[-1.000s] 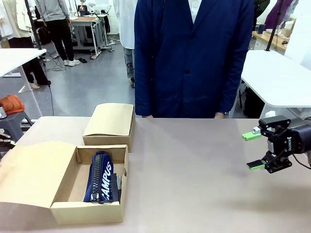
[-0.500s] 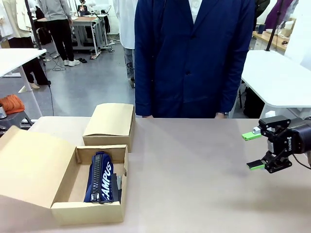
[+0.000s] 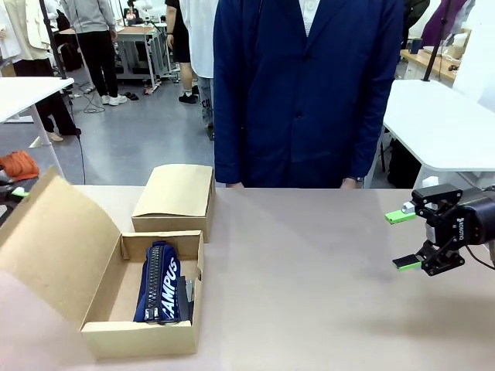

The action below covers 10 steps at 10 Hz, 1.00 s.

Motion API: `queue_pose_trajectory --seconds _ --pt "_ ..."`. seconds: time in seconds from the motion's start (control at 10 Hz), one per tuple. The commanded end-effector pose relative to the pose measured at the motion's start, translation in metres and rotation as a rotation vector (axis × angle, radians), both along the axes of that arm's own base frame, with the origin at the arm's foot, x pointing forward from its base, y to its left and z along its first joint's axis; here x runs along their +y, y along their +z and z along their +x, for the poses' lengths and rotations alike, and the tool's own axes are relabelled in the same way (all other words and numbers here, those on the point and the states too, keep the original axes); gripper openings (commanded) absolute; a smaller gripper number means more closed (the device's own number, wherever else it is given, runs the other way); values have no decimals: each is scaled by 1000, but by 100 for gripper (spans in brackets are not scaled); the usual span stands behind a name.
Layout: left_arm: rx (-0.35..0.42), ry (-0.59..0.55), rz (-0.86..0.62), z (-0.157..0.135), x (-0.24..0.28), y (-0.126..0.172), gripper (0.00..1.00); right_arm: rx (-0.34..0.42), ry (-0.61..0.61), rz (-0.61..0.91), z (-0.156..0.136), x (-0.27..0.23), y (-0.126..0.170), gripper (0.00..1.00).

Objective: Place items inside the box.
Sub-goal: Close the lid of the Mailer Box closest to the robot.

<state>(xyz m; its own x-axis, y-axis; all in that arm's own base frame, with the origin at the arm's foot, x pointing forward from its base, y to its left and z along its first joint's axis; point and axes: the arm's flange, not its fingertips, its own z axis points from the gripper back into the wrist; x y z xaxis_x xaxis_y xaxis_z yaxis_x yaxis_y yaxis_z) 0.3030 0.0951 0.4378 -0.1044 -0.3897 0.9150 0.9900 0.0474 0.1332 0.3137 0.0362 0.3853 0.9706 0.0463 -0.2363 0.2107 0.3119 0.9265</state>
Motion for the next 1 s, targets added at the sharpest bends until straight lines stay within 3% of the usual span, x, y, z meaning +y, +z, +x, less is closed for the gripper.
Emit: queue_pose_trajectory --seconds 0.0,0.3,0.9 --pt "3 37 -37 -35 -93 -22 100 -2 -1 12 0 1 2 100" --pt "78 -72 57 -54 -166 -61 100 -2 -1 12 0 1 2 100" --pt "161 -110 284 -61 -194 -133 100 -2 -1 12 0 1 2 100"
